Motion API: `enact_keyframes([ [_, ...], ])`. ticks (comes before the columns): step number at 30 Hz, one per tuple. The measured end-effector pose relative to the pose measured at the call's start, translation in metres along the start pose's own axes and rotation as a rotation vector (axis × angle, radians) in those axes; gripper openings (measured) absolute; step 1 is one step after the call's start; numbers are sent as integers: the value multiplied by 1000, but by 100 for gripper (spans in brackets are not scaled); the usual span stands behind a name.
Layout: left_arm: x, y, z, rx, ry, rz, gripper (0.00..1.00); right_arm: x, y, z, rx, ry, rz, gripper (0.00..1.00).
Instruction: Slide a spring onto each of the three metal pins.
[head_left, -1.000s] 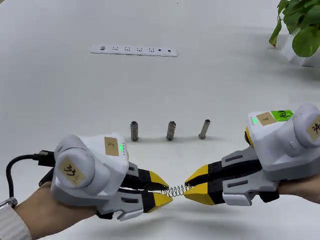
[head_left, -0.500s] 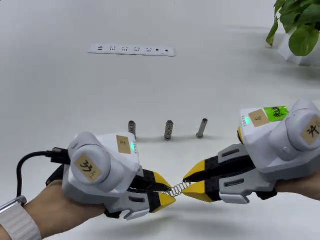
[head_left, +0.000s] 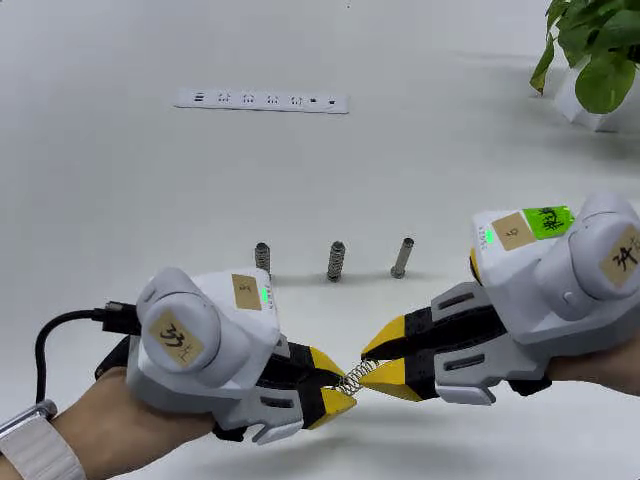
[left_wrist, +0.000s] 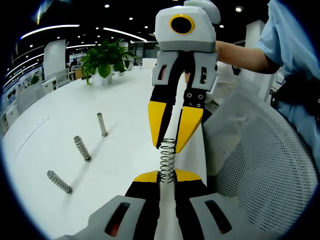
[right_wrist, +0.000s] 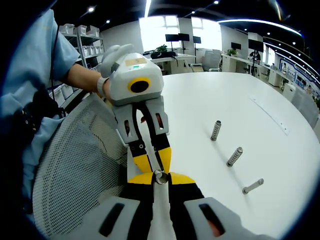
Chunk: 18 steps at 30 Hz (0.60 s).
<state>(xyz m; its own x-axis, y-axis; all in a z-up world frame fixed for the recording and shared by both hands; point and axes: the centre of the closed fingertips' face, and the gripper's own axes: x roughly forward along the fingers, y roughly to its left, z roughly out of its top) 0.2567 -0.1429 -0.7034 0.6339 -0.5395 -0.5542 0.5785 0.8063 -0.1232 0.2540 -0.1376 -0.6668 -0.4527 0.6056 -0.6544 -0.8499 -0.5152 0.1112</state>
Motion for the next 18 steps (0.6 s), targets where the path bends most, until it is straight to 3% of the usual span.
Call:
enact_keyframes([
  [6,0,0,0,6,1,-7,9,-3,-1,2,-31,16,17,20],
  [8,0,0,-1,9,5,-10,9,-3,-1,1,-50,38,24,21],
  [12,1,-1,2,16,-3,-13,9,-1,7,-6,-90,108,89,20],
  [18,2,-8,5,32,-17,-31,9,4,11,-7,-106,140,129,17],
])
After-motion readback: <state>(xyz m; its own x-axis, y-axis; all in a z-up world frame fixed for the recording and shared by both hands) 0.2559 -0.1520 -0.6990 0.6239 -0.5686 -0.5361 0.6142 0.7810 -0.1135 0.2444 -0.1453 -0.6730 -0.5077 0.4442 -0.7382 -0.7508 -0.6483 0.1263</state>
